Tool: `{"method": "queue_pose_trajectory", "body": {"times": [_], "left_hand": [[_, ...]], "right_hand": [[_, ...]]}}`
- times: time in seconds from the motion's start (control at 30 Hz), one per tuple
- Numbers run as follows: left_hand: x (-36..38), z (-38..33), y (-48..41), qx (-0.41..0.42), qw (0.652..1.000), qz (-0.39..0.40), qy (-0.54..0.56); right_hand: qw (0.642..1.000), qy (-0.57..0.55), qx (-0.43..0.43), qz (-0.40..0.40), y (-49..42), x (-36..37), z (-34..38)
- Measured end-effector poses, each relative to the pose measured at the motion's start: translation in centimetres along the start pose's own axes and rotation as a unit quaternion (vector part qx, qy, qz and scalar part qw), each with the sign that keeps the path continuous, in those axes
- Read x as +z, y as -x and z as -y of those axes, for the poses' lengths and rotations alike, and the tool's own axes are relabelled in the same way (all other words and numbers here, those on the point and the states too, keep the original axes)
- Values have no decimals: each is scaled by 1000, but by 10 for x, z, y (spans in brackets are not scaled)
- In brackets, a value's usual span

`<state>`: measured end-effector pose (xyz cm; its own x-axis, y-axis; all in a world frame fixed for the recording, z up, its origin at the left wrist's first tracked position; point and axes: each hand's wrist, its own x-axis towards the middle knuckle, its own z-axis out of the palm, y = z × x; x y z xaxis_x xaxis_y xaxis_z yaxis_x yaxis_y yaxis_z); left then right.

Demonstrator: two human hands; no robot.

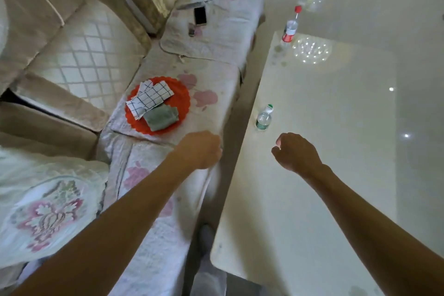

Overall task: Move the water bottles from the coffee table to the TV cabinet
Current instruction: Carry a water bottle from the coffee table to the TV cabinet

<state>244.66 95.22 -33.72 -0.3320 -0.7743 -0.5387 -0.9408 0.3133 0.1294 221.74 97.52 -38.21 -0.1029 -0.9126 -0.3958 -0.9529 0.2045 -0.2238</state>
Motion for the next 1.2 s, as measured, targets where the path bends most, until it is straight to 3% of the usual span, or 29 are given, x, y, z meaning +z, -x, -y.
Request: {"method": "queue_pose_trajectory", "body": {"times": [0.37,0.67,0.93,1.07,1.2], "left_hand": [[106,26,-171,59,997,1,54],[201,21,-271,32,967,-59,247],[270,14,-282,19,952,-29,304],[279,16,-266,-2,938,-20,345],[271,18,-249,-48,903,-19,427]], "right_hand": [[991,-80,111,6,-130,120,-24],[951,-266,126,-90,-230,211,-53],[895,-377,100,-216,-267,249,-64],[887,-387,110,-228,-264,247,-63],[888,-384,119,-221,-241,245,-63]]}}
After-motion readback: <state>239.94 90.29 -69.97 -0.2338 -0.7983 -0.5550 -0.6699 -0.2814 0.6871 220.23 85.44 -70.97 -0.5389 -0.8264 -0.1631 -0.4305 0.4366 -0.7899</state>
